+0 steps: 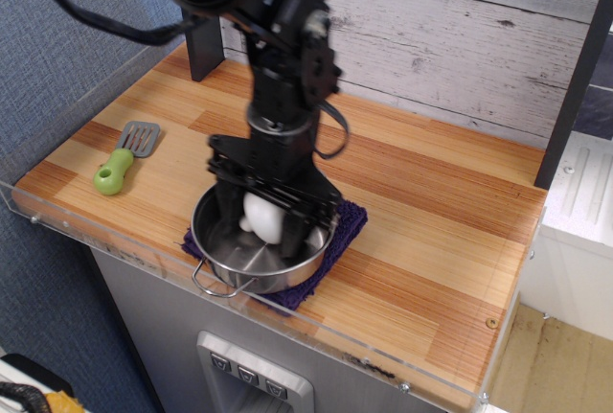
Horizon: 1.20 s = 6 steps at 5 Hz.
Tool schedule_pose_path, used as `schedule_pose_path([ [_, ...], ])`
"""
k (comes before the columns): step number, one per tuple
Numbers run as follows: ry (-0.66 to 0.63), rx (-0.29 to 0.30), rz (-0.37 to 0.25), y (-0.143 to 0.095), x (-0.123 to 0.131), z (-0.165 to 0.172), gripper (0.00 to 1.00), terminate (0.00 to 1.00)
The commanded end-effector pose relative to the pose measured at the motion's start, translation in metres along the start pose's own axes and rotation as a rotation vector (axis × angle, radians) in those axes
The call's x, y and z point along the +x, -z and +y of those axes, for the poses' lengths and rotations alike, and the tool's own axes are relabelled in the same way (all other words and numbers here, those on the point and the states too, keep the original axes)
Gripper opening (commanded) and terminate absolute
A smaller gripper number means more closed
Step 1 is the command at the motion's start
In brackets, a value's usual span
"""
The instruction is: Pick the mushroom from the pot and put it on the table.
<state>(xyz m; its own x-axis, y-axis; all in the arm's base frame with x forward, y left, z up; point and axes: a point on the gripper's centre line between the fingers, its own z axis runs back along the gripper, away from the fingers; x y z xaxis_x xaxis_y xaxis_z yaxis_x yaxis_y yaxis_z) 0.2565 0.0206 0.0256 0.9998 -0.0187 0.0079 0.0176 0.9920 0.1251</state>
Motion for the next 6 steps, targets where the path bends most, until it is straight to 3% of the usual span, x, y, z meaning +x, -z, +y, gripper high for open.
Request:
schedule_pose_path([
  [1, -0.022, -0.042, -0.067, -0.042, 0.007, 0.018, 0.0, 0.0],
  [3, -0.067, -0.031, -0.126, -0.1, 0.019, 0.024, 0.0, 0.0],
  [5, -0.033, -0.007, -0.148, -0.1, 0.081, -0.024, 0.0, 0.0],
  [6, -0.042, -0.053, -0.116, -0.092, 0.105, -0.048, 0.0, 0.0],
])
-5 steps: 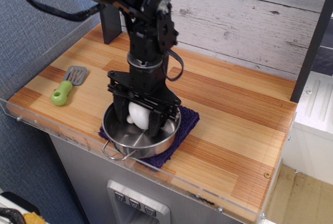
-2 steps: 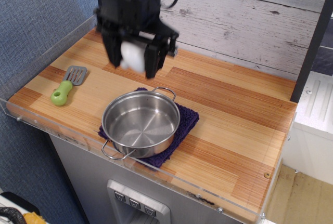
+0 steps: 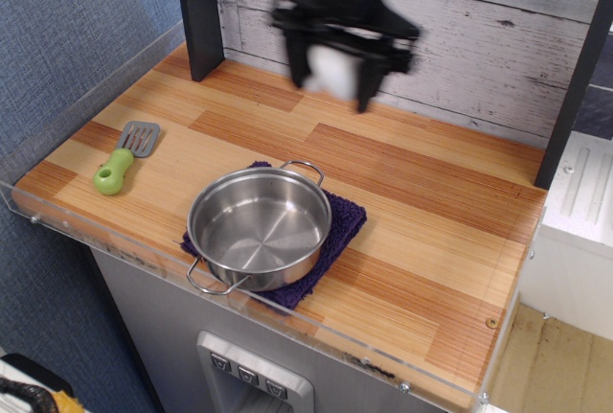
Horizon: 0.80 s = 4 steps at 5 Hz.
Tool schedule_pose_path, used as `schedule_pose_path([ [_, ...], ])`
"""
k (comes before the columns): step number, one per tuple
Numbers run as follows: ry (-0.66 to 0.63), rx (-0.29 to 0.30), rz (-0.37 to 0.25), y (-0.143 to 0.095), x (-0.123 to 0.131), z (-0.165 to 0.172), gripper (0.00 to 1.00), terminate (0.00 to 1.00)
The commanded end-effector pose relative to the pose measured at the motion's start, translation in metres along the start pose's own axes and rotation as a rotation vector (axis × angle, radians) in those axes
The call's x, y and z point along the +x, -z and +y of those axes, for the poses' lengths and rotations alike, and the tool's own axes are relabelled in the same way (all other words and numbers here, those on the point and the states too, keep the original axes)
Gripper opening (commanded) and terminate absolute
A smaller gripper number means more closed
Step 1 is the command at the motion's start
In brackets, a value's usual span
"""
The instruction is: Pick the mushroom from the pot and put it on the table.
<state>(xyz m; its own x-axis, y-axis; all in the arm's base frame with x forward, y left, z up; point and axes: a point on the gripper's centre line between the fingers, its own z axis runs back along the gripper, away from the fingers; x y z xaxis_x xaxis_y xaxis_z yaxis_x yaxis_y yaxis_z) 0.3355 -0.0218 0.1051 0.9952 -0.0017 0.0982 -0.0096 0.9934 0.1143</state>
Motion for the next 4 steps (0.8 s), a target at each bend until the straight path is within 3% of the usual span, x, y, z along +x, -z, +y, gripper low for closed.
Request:
schedule_pose_path([
  [1, -0.005, -0.062, 0.003, 0.008, 0.032, -0.04, 0.0, 0.0],
  [2, -0.005, -0.048, 0.032, 0.019, 0.018, -0.047, 0.0, 0.0],
  [3, 0.01, -0.048, 0.002, 0.024, -0.001, -0.046, 0.0, 0.0],
  [4, 0.037, -0.005, -0.073, 0.024, -0.008, -0.046, 0.0, 0.0],
])
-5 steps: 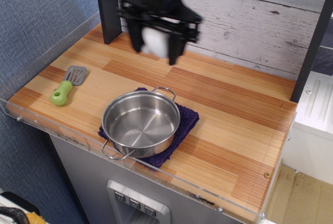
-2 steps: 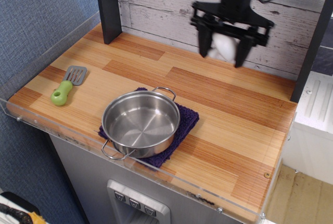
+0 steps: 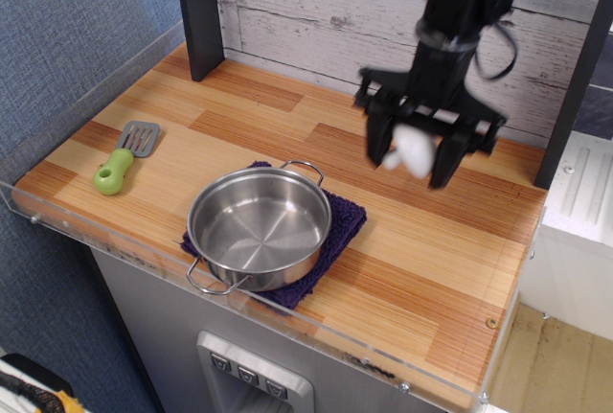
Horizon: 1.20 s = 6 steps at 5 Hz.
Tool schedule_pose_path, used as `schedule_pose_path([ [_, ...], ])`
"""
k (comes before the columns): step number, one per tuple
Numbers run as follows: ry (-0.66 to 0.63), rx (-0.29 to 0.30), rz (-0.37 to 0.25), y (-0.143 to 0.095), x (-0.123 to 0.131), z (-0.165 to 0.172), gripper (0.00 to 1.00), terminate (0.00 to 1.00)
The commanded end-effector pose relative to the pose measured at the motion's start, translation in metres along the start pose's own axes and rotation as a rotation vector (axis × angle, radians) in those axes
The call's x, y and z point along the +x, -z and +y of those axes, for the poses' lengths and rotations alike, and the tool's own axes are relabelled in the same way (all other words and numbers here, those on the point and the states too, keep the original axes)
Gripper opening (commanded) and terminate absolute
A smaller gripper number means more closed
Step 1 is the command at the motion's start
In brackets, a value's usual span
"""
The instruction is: Pick the mushroom from the pot and put it on the table.
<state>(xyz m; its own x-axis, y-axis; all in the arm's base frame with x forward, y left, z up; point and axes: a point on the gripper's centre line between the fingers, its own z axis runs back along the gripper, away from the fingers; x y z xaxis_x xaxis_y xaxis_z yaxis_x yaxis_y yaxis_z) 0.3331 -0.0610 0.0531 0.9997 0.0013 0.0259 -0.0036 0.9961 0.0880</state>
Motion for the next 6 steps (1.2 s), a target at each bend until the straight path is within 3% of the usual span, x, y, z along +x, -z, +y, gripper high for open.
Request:
schedule_pose_path([
  [1, 0.061, 0.01, -0.235, -0.019, 0.003, 0.003, 0.0, 0.0],
  [3, 0.068, 0.005, -0.19, 0.012, 0.016, 0.004, 0.0, 0.0],
  [4, 0.051, -0.033, -0.117, 0.036, 0.018, 0.002, 0.0, 0.0],
  [5, 0.041, -0.049, -0.085, 0.045, 0.015, -0.001, 0.0, 0.0],
  [6, 0.053, -0.078, -0.068, 0.041, 0.014, -0.002, 1.0, 0.0],
])
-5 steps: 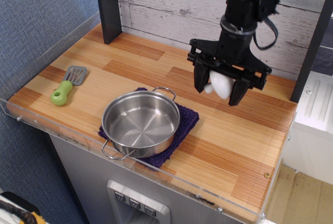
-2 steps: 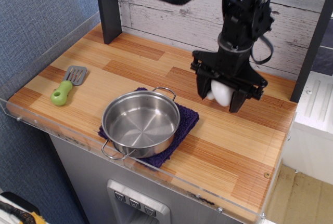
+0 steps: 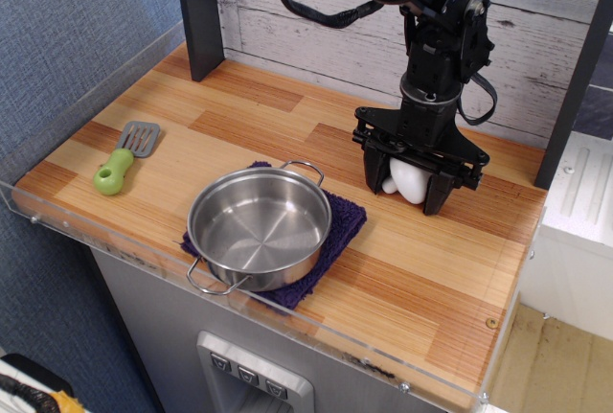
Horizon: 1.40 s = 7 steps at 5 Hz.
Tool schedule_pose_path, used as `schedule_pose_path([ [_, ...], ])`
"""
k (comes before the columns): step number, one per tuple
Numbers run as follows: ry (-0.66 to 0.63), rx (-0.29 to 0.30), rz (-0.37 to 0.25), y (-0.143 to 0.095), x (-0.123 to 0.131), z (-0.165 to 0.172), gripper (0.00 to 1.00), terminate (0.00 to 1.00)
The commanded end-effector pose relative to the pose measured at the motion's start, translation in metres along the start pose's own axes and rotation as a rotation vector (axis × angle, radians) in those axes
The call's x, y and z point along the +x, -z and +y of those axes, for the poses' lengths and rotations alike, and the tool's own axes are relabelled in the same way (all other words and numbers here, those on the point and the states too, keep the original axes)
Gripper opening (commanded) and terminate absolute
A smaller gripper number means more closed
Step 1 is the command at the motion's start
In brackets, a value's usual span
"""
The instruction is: Pick the mushroom from the pot and put it on the table.
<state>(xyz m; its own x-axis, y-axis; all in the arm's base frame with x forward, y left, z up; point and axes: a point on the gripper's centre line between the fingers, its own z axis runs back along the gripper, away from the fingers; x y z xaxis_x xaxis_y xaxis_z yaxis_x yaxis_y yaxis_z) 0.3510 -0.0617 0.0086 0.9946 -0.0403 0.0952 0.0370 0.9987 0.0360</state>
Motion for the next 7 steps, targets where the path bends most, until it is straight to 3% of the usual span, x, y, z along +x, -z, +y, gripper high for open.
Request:
schedule_pose_path([
  [1, 0.007, -0.044, -0.006, -0.017, -0.003, 0.002, 1.0, 0.0],
  [3, -0.044, -0.066, -0.065, -0.099, -0.003, 0.009, 1.0, 0.0],
  [4, -0.071, -0.07, -0.027, -0.133, -0.001, 0.022, 1.0, 0.0],
  [5, -0.087, -0.051, 0.0, -0.147, -0.002, 0.034, 1.0, 0.0],
  [6, -0.086, -0.03, -0.01, -0.159, -0.009, 0.043, 1.0, 0.0],
  [7, -0.061, -0.017, -0.071, -0.173, -0.013, 0.045, 1.0, 0.0],
])
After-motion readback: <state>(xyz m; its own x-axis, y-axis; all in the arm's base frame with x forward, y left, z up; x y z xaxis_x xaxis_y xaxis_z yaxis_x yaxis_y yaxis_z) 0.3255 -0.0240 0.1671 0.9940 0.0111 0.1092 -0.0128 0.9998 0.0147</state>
